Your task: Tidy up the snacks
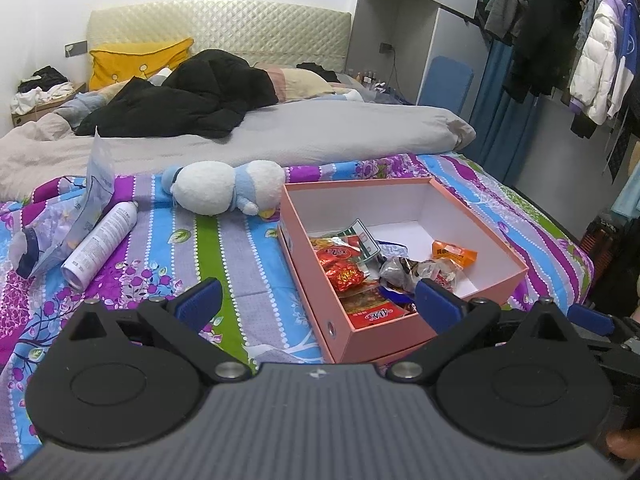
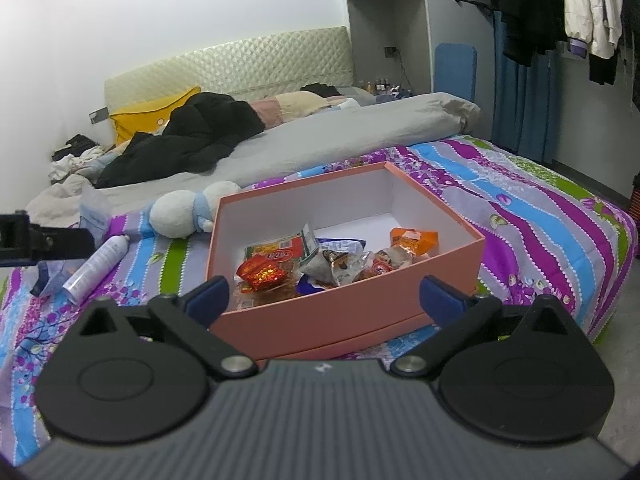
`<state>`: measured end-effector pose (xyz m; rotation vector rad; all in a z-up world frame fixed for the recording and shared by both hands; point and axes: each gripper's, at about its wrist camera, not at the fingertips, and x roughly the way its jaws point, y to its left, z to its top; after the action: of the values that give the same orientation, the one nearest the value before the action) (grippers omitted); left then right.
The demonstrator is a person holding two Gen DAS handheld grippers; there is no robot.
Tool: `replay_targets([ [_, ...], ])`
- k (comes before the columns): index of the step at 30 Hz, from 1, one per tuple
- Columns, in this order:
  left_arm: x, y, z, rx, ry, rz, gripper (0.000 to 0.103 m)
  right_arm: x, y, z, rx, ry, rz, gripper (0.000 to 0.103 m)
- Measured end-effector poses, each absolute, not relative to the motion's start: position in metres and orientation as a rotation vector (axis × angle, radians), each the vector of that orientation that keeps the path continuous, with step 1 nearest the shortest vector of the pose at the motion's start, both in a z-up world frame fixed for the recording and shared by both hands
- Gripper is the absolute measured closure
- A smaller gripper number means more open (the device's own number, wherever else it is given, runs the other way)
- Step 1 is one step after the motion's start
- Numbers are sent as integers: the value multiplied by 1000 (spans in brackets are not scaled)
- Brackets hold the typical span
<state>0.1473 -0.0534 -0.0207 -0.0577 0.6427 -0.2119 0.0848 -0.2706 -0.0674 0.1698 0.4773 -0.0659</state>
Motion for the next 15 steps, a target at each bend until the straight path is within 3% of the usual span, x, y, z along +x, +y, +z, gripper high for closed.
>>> replay_targets([
  [15, 147, -50, -19, -64, 639, -204, 0, 85, -271, -66, 175, 471, -68, 0],
])
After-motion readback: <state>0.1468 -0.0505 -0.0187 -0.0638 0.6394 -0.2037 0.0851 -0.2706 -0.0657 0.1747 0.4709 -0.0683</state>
